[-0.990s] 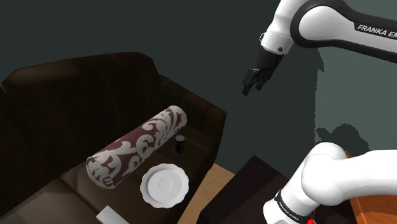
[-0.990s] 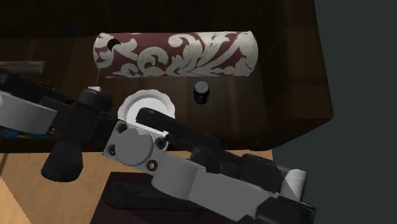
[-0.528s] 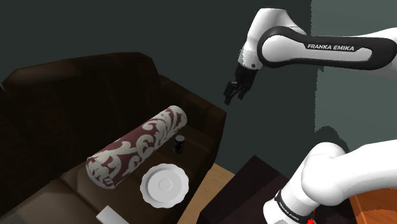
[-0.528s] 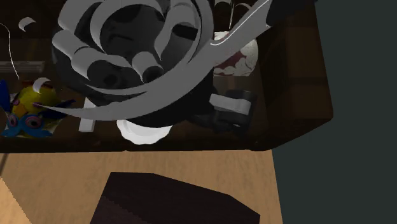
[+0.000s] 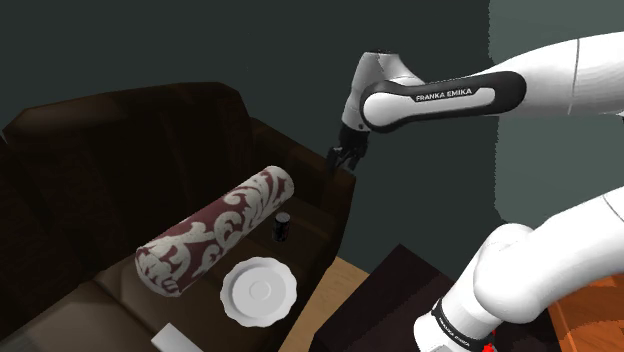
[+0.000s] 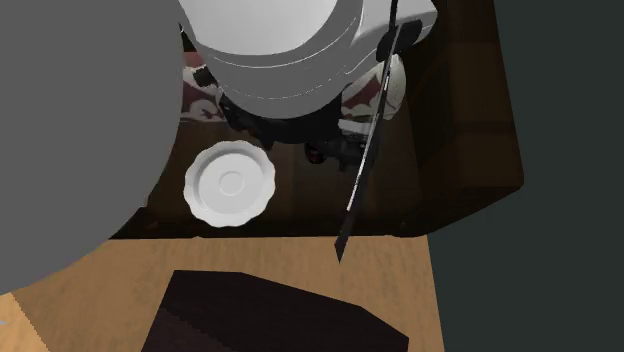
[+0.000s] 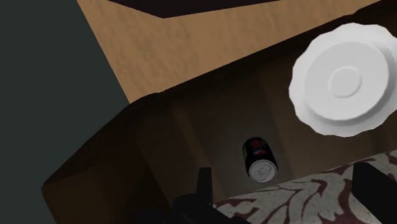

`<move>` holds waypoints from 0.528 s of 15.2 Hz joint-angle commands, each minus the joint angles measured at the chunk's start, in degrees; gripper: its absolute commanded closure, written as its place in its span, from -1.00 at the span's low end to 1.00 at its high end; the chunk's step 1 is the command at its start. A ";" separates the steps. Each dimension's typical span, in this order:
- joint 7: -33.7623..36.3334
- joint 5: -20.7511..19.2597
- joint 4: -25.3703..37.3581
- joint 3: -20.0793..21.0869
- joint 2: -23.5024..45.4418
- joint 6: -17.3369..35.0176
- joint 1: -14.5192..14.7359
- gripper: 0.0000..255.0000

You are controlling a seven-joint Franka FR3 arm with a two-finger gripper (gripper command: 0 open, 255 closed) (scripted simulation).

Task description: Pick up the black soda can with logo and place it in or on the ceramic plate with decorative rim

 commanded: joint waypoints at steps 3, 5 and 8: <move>0.52 -0.17 1.15 0.33 8.24 6.38 0.12 -1.00; 0.70 -0.33 2.43 0.44 12.57 9.06 0.14 -1.00; 0.99 -0.62 4.89 0.55 19.19 12.65 0.19 -1.00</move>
